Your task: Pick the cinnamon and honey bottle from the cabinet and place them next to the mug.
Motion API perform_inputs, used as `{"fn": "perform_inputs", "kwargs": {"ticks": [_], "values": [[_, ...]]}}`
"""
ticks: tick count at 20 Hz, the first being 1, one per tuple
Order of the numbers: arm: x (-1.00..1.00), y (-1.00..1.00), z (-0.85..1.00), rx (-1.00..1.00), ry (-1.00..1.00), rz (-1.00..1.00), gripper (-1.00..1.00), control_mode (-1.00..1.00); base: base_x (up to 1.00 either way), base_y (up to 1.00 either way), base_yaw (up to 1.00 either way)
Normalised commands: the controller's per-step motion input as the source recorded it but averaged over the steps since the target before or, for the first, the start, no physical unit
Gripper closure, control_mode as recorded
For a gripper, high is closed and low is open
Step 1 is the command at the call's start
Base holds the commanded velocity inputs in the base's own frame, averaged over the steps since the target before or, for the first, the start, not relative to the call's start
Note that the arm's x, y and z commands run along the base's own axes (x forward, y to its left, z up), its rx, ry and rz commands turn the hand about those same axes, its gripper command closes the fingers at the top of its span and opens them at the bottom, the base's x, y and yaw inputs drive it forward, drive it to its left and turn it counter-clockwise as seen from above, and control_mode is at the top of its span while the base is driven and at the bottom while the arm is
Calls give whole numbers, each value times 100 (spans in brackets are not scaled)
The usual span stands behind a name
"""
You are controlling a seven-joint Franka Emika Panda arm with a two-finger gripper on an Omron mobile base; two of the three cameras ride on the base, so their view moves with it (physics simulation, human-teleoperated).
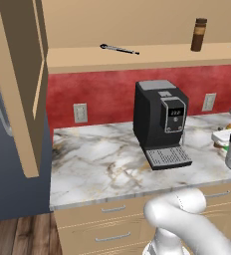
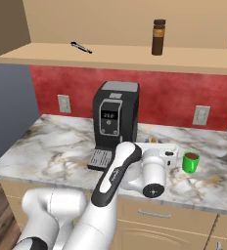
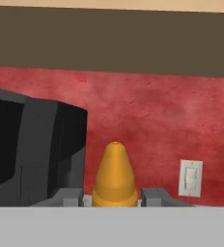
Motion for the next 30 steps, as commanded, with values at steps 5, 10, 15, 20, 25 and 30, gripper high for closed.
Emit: {"fn": "perform_inputs", "kwargs": {"ticks": [5,10,15,20,25,30], "values": [[12,-4,-13,-1,0,0,100,-100,0,0,0],[26,-19,-42,-6,0,0,100,-100,0,0,0],[19,-21,-43,-3,0,0,100,-100,0,0,0],[8,-13,-28,-1,0,0,100,-100,0,0,0],[10,-5,-12,0,0,0,100,-100,0,0,0],[34,-6,-17,-2,0,0,100,-100,0,0,0]]}}
